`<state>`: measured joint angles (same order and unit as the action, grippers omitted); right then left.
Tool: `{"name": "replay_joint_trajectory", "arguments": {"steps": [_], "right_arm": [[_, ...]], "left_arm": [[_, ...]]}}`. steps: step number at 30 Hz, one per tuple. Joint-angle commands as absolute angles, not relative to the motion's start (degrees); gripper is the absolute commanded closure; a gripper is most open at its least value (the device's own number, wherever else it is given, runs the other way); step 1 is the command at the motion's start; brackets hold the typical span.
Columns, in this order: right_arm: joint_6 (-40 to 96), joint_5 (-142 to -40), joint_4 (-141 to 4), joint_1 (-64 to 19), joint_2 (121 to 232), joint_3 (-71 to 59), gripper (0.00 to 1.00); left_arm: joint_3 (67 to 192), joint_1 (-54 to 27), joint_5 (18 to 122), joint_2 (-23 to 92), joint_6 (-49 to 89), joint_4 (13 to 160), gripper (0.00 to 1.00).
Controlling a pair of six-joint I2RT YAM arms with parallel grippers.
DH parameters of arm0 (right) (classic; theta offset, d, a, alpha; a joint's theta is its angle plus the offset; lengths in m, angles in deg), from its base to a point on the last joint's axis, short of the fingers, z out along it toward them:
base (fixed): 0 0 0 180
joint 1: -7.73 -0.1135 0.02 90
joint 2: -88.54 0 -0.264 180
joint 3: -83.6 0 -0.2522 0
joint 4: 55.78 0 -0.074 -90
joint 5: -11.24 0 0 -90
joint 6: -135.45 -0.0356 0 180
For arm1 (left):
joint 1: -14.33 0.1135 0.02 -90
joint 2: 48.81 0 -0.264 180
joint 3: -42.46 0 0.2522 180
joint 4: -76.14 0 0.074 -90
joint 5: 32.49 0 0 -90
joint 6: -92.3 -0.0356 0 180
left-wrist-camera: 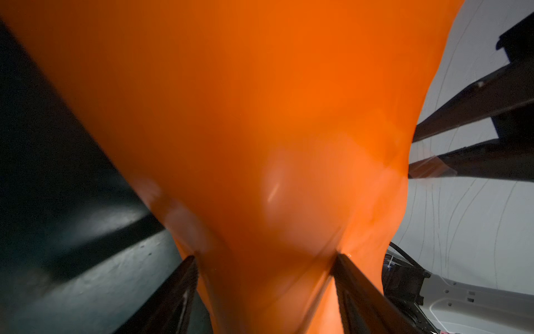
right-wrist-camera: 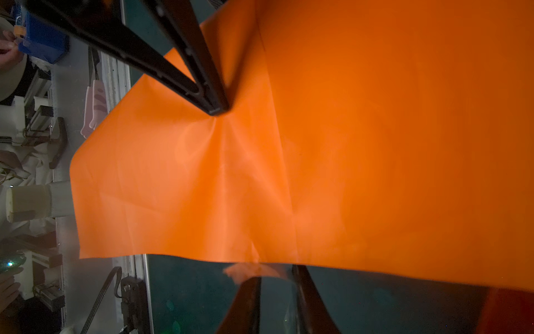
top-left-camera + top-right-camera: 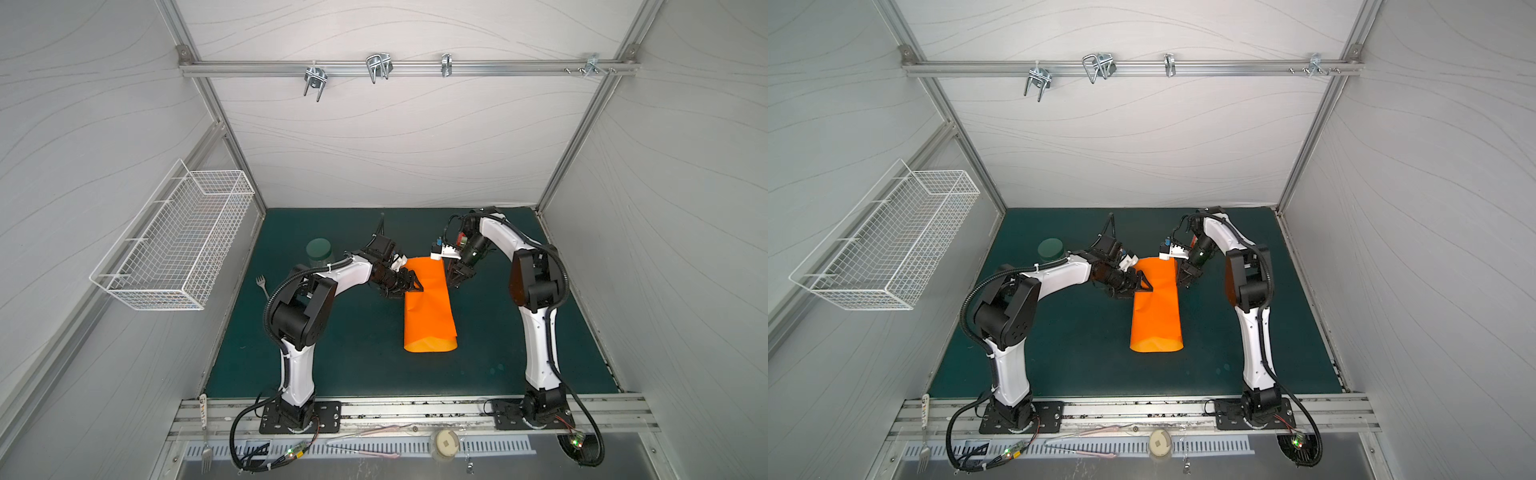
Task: Wrap a gift box in wrapping paper
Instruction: Wrap the gift box with the wrapping paper.
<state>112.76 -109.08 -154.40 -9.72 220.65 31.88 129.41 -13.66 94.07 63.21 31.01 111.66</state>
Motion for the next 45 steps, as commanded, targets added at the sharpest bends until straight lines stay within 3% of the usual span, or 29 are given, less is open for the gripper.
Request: {"name": "replay_joint_trajectory", "arguments": {"steps": [1, 26, 45], "right_arm": [[113.5, -111.3, -155.4, -11.4, 222.4, 34.0, 0.78], [111.8, -106.6, -158.1, -14.3, 226.7, 42.2, 0.59], [114.3, -101.3, -156.7, -14.0, 226.5, 41.4, 0.51]], "left_arm": [[127.6, -14.6, 84.8, 68.1, 30.9, 113.7, 0.26], [127.5, -15.0, 85.2, 67.9, 31.0, 113.3, 0.26], [127.5, -15.1, 85.1, 67.6, 30.8, 113.4, 0.27]]}}
